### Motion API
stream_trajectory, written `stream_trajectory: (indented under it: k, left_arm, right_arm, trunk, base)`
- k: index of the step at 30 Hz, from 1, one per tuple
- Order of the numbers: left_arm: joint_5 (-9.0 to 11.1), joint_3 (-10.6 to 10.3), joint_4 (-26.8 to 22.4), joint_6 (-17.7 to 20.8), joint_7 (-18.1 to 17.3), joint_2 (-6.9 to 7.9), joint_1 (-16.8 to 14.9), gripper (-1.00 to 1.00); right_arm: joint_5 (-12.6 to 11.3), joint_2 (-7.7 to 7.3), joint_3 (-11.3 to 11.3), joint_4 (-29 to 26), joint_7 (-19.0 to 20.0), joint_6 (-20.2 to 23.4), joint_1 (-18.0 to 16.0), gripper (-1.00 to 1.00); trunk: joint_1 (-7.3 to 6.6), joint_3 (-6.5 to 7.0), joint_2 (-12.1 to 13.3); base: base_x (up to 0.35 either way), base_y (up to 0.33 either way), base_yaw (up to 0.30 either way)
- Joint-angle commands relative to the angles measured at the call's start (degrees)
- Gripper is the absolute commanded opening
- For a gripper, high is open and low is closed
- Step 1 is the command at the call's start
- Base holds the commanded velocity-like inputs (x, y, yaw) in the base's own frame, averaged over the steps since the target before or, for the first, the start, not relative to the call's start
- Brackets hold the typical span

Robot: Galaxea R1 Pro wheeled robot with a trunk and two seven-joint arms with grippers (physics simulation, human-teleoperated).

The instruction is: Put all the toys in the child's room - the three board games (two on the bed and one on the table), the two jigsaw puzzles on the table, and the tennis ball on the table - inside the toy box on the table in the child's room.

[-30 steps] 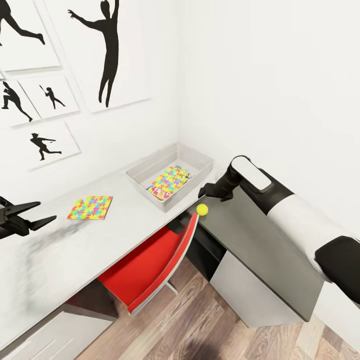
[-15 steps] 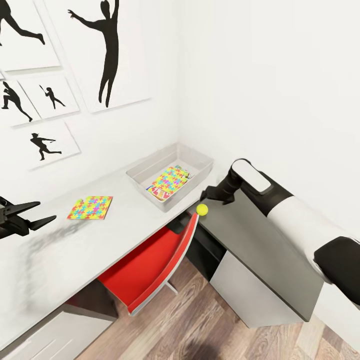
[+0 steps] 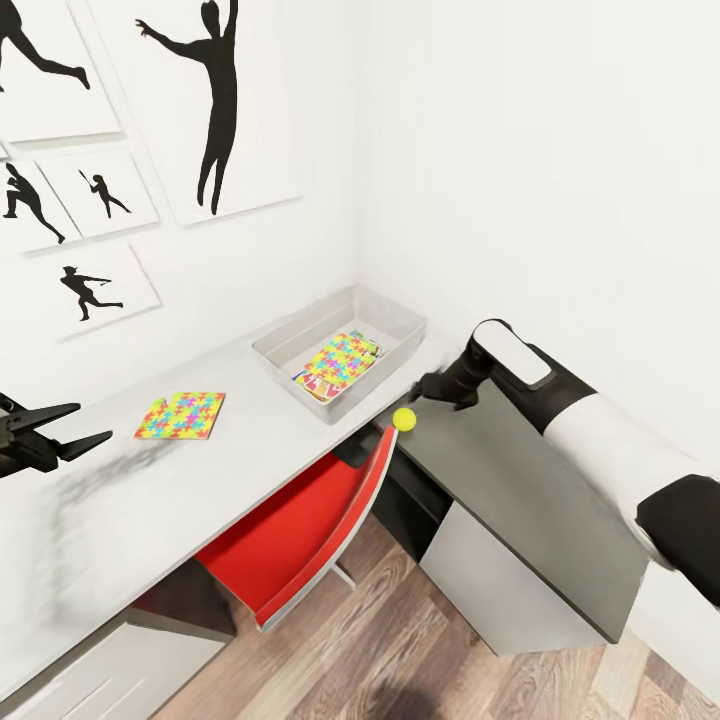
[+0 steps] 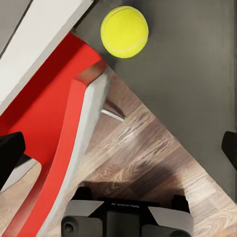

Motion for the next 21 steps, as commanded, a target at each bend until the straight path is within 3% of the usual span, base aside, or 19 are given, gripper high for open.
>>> stream_trajectory:
  k: [1,9,21]
  left_arm:
    - [-0.03,-0.18,0.05,0.6,-0.38,0.05,-0.07,1.0]
    - [-0.01,0.07,0.04,0.64,-0.38,0.06,-0.07,1.0]
    - [-0.01,0.17,0.04,0.61,-0.38,0.0,-0.07,1.0]
  right_arm:
    - [-0.57,-0.32,0.2,-0.06,-0.4,0.0,-0.09,1.0]
    - [-0.38,-2.07,0.01,0.02,0.27,0.0,-0.07,1.0]
    - [-0.3,-2.4,0.05,0.02,0.39,0.0,-0.01,1.0]
  trunk:
    - [0.04,-0.11,-0.11]
    - [0.04,-0.11,-0.11]
    - [0.04,-0.11,-0.11]
  base:
    - [0.0,0.0,0.0]
    - [0.0,-0.146,0.0]
    - [0.007,-0.031,0.0]
